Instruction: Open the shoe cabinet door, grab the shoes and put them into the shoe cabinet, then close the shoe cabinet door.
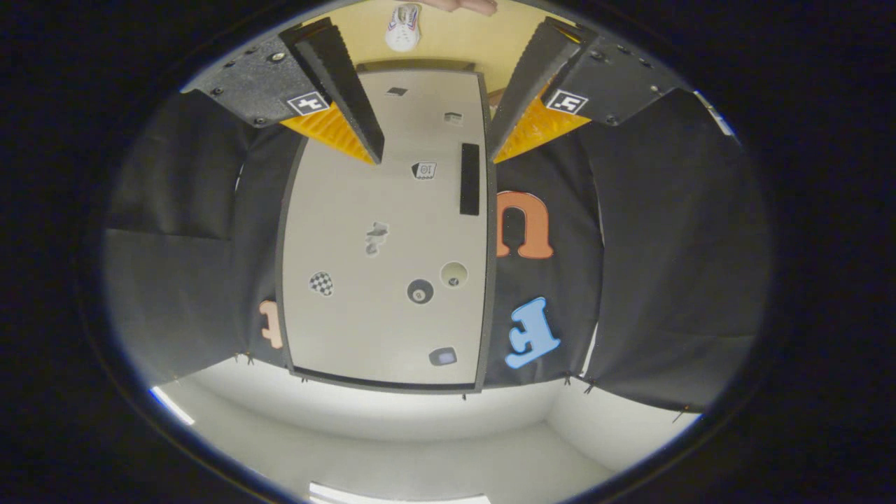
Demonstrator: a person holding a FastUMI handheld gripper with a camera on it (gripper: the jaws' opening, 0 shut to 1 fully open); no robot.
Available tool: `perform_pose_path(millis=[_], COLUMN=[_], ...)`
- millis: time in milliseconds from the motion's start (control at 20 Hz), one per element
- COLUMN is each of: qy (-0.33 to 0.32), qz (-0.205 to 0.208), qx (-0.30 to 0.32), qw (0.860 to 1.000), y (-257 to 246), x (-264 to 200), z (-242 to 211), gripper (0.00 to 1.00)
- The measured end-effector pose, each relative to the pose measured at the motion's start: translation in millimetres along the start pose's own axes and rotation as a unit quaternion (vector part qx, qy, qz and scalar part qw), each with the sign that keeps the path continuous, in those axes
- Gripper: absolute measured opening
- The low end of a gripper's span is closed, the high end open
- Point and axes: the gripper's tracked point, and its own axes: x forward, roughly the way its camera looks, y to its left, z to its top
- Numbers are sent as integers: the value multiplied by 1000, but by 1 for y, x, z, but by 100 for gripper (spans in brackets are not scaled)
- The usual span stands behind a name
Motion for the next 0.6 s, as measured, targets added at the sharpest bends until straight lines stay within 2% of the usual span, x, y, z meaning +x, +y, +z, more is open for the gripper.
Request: perform_pose_path(millis=[400, 600], qy=[57, 72], qz=[30, 14], qx=[22, 28], qw=[998, 997], y=[38, 35], x=[125, 169], z=[-52, -69], gripper=[95, 87])
